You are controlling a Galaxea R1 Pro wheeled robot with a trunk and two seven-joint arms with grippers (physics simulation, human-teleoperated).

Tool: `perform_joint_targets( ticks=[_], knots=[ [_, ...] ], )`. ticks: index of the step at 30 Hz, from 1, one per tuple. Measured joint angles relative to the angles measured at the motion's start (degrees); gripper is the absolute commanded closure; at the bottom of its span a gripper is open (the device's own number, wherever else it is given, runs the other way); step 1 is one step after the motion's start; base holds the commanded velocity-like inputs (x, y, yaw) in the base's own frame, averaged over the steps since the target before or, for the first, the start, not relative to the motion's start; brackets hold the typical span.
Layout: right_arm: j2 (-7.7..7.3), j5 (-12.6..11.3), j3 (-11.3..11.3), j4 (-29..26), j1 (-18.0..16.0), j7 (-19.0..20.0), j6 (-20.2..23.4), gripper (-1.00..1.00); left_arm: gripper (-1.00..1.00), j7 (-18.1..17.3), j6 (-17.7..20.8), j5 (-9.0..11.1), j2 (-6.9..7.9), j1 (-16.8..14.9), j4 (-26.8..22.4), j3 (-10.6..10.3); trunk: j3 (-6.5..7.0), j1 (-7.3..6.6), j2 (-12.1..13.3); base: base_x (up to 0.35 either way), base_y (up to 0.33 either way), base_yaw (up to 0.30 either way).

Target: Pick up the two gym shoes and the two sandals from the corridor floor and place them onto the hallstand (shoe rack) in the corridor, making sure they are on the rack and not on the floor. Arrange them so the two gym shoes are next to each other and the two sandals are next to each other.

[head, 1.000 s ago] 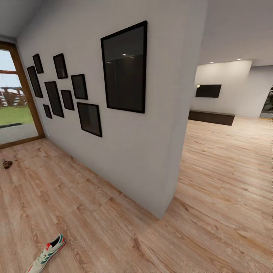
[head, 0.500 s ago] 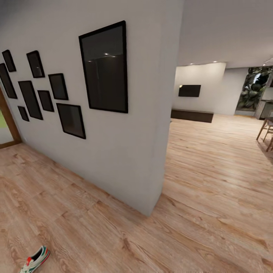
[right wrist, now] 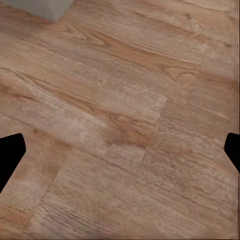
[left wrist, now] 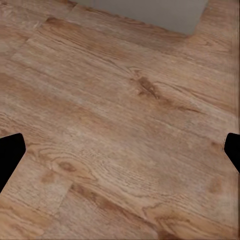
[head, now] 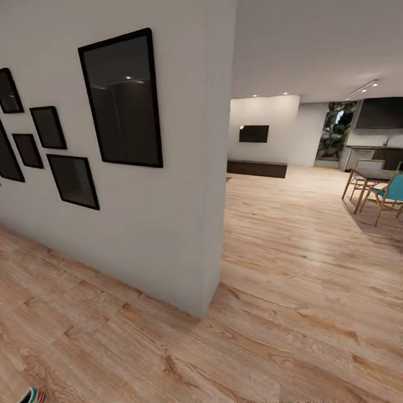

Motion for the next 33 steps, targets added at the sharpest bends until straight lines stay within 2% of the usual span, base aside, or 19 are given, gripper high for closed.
perform_joint_targets(
  ticks=[7, 8, 15, 33],
  knots=[
    [0.0, -0.29, -0.03, 0.0, 0.0, 0.0, 0.0, -1.0, -1.0, 0.01, -0.04, 0.0, 0.02, 0.0, 0.01, 0.02, 0.0, 0.0, 0.0, 0.0, -0.122, -0.268],
    [0.0, -1.06, -0.06, -0.01, 0.01, 0.0, 0.0, -1.0, -1.0, 0.01, -0.07, 0.0, 0.06, 0.01, 0.02, 0.01, 0.0, 0.0, 0.0, 0.0, -0.246, -0.268],
    [0.01, -2.53, -0.11, -0.01, 0.01, 0.0, 0.01, -1.0, -1.0, 0.01, -0.09, 0.0, 0.05, 0.0, 0.02, -0.03, 0.0, 0.0, 0.0, 0.0, -0.259, -0.268],
    [0.01, -2.93, -0.13, -0.01, 0.01, 0.0, 0.01, -1.0, -1.0, 0.01, -0.09, 0.0, 0.08, 0.0, 0.02, 0.01, 0.0, 0.01, 0.0, -0.022, -0.268, -0.268]
  ],
)
